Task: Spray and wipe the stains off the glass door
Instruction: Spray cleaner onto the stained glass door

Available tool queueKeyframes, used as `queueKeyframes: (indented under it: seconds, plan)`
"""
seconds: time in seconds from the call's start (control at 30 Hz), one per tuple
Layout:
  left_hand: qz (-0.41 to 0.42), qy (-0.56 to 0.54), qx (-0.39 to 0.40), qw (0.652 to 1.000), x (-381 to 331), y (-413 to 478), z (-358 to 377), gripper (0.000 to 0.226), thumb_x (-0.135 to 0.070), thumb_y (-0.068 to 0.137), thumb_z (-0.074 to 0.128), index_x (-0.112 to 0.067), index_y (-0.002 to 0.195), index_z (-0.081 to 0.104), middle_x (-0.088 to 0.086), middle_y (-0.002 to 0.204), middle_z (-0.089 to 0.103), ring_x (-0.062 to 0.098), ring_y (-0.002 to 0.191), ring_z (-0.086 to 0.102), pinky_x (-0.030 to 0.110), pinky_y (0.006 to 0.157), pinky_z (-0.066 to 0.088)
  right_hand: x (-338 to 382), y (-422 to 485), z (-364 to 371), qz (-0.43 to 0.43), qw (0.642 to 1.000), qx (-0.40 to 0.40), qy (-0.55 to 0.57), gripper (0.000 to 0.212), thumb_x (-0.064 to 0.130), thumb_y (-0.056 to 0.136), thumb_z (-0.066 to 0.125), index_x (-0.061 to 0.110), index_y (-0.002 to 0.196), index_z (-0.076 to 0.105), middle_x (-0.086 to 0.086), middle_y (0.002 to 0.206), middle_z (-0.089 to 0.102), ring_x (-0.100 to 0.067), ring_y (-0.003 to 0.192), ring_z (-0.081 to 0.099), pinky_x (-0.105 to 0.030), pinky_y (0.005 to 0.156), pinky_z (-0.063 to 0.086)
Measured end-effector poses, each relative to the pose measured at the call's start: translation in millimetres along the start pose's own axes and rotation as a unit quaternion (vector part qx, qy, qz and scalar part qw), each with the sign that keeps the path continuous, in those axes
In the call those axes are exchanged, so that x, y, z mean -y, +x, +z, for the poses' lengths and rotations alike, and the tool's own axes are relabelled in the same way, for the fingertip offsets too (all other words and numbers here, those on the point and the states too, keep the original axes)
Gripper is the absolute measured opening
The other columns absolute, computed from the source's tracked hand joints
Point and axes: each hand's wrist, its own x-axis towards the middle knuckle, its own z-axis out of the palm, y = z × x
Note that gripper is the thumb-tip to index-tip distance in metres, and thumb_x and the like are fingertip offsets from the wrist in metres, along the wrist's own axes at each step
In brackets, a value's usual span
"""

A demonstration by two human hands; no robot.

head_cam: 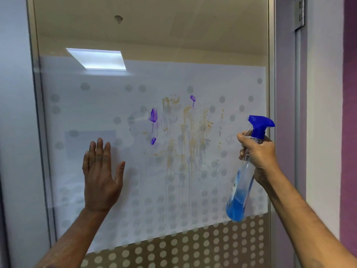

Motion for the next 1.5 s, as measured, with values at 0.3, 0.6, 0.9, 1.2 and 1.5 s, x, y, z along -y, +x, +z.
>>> queueKeyframes:
  seconds: [0.3, 0.6, 0.9, 1.2, 1.5]
  plan:
    - [-0.012, -0.029, 0.037, 0.999, -3, 1, -8, 0.070, -0.041, 0.108, 0.041, 0.001, 0.163, 0.027, 0.020, 0.174, 0.020, 0.033, 0.164, 0.012, 0.047, 0.134, 0.008, -6, -57, 22, 0.020, 0.990, 0.139, -0.006, 0.025, 0.016, 0.091, 0.078, 0.013, 0.114, 0.070, -0.002, 0.077, 0.066, -0.015, 0.059, 0.059, -0.036, 0.063, 0.053]
    - [-0.037, -0.121, 0.087, 0.988, -22, -14, -53, 0.061, -0.032, 0.108, 0.047, -0.001, 0.159, 0.038, 0.017, 0.173, 0.025, 0.029, 0.164, 0.014, 0.044, 0.134, 0.011, -14, -157, 64, 0.044, 0.981, 0.186, 0.039, 0.026, 0.016, 0.092, 0.076, 0.013, 0.117, 0.070, -0.005, 0.075, 0.063, -0.018, 0.059, 0.058, -0.038, 0.063, 0.054]
    - [-0.147, -0.373, 0.285, 0.871, -96, -90, -200, 0.051, -0.078, 0.096, 0.041, -0.058, 0.142, 0.049, -0.041, 0.143, 0.051, -0.013, 0.138, 0.046, 0.006, 0.107, 0.037, 5, -255, 81, 0.039, 0.991, 0.127, 0.009, 0.030, 0.034, 0.088, 0.081, 0.026, 0.115, 0.071, 0.006, 0.070, 0.065, -0.011, 0.060, 0.060, -0.023, 0.063, 0.056]
    - [-0.222, -0.369, 0.357, 0.829, -161, -156, -329, 0.068, -0.067, 0.091, 0.062, -0.066, 0.150, 0.028, -0.047, 0.149, 0.042, -0.020, 0.137, 0.044, 0.012, 0.112, 0.045, 42, -348, 55, 0.022, 0.976, 0.218, -0.007, 0.028, 0.050, 0.087, 0.075, 0.053, 0.111, 0.061, 0.037, 0.092, 0.069, 0.009, 0.090, 0.069, -0.027, 0.086, 0.059]
    - [-0.369, -0.278, 0.296, 0.836, -211, -201, -466, 0.047, -0.044, 0.090, 0.076, -0.073, 0.115, 0.048, -0.040, 0.113, 0.067, -0.013, 0.098, 0.068, 0.005, 0.073, 0.051, 80, -475, 22, 0.058, 0.941, 0.334, -0.013, 0.029, 0.047, 0.096, 0.070, 0.026, 0.111, 0.059, -0.002, 0.078, 0.063, -0.003, 0.069, 0.059, -0.014, 0.070, 0.053]
